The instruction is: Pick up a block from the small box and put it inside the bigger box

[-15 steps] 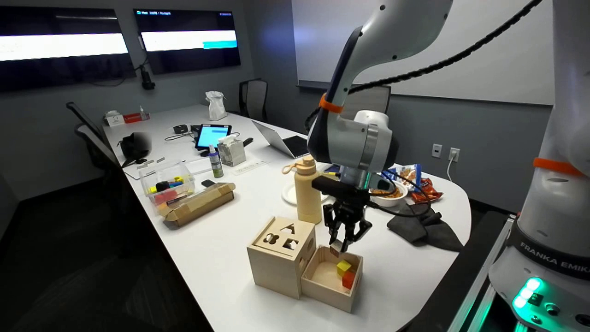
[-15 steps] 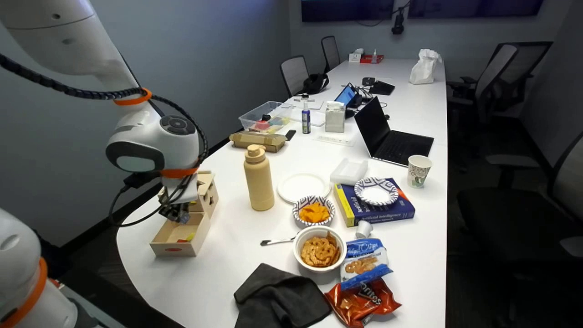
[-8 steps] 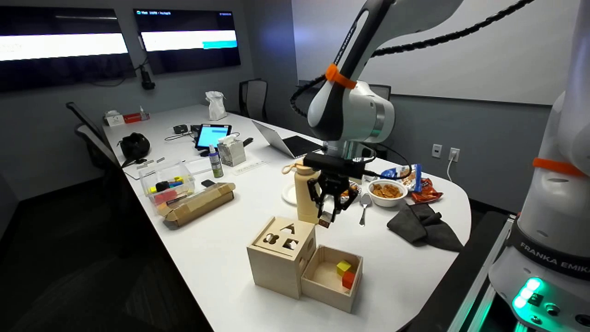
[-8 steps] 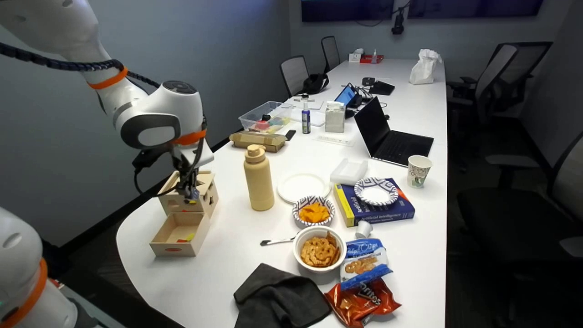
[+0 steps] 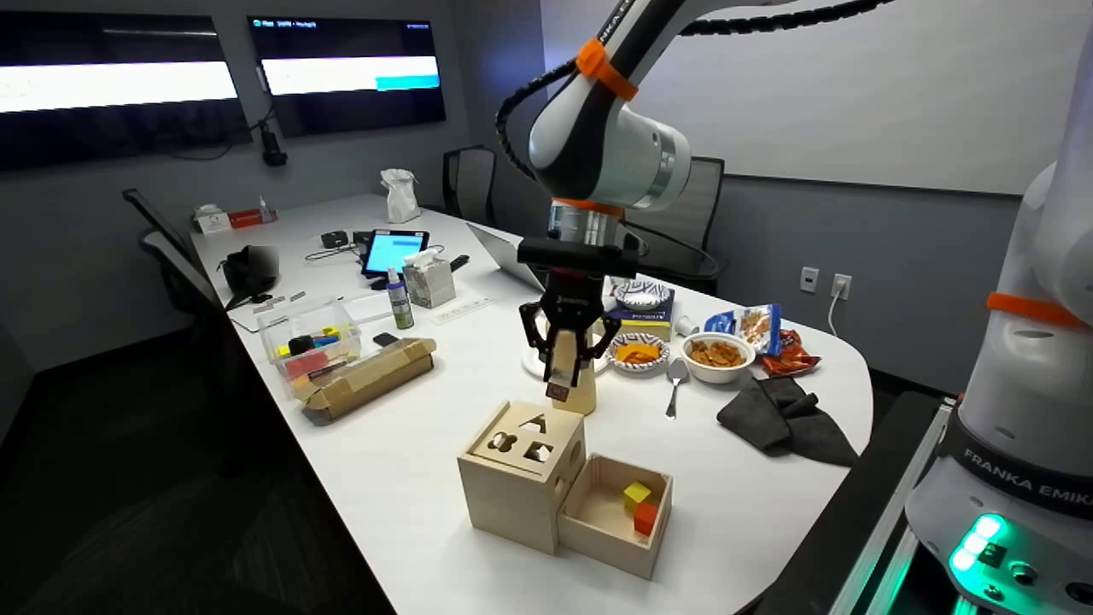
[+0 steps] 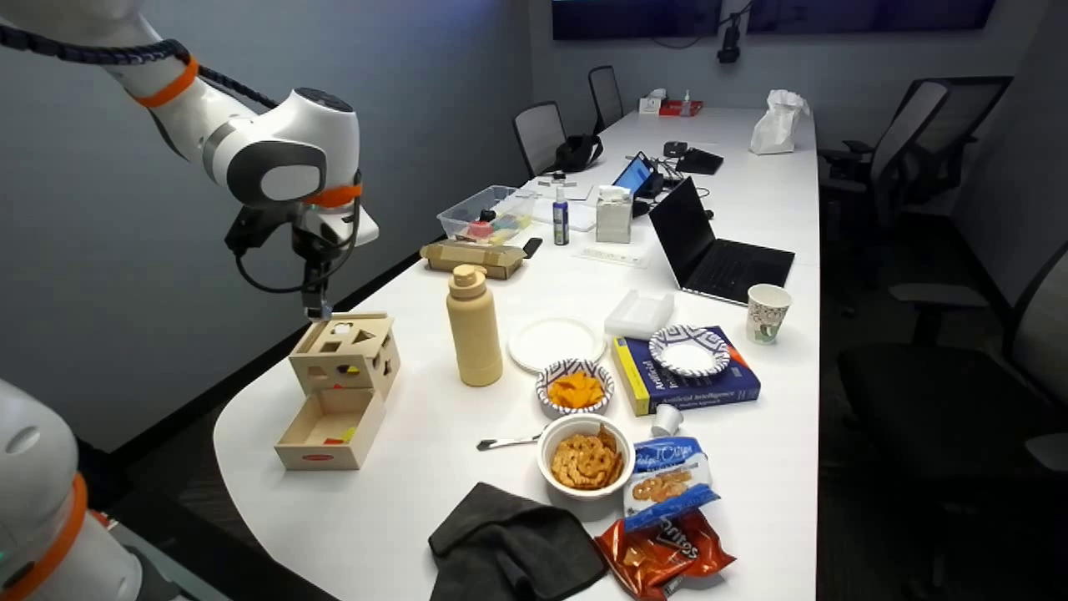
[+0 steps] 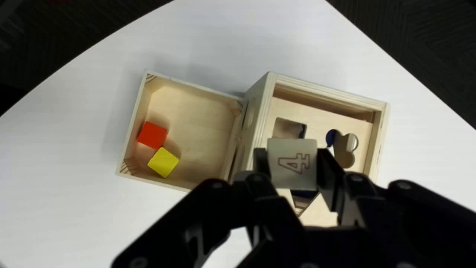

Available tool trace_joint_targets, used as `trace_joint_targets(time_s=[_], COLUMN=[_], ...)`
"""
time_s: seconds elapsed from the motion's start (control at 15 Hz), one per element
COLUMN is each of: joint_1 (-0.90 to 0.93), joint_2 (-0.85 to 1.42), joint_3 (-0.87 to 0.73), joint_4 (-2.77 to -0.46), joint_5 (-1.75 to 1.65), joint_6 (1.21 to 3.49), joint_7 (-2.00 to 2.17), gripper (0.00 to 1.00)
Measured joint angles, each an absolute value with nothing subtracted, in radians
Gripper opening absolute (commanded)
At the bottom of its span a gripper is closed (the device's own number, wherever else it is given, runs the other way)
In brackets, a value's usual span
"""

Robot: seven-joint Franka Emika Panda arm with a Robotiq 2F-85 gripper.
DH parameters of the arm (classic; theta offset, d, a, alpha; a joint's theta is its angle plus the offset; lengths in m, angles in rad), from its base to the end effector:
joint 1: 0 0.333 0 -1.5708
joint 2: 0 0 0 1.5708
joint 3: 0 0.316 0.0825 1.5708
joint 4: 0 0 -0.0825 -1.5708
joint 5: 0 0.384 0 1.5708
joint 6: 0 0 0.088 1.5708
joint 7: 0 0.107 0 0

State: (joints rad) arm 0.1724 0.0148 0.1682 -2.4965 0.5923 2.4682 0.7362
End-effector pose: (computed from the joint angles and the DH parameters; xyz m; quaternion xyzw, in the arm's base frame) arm 0.4369 0.1538 0.2753 -0.8918 0.4153 0.1093 0.1424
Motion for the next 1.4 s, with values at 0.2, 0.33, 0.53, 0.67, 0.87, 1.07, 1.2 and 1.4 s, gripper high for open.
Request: trace_joint_targets(time_s=[0.2, 0.33, 0.53, 0.67, 0.87, 1.07, 1.2, 1.4], joint_1=[0.172, 0.172, 0.173, 0.173, 0.175, 0.177, 0.177, 0.177], joint_2=[0.037, 0.068, 0.135, 0.184, 0.252, 0.305, 0.335, 0.368], joint_3=[0.171, 0.172, 0.172, 0.172, 0.172, 0.173, 0.173, 0.173], joint_4=[-2.461, -2.44, -2.402, -2.374, -2.331, -2.294, -2.274, -2.251], joint_5=[0.592, 0.592, 0.592, 0.592, 0.593, 0.595, 0.596, 0.597], joint_6=[2.436, 2.435, 2.434, 2.431, 2.423, 2.411, 2.407, 2.407], joint_7=[0.788, 0.833, 0.871, 0.882, 0.883, 0.883, 0.884, 0.884], gripper=[0.11, 0.11, 0.11, 0.11, 0.11, 0.11, 0.11, 0.11])
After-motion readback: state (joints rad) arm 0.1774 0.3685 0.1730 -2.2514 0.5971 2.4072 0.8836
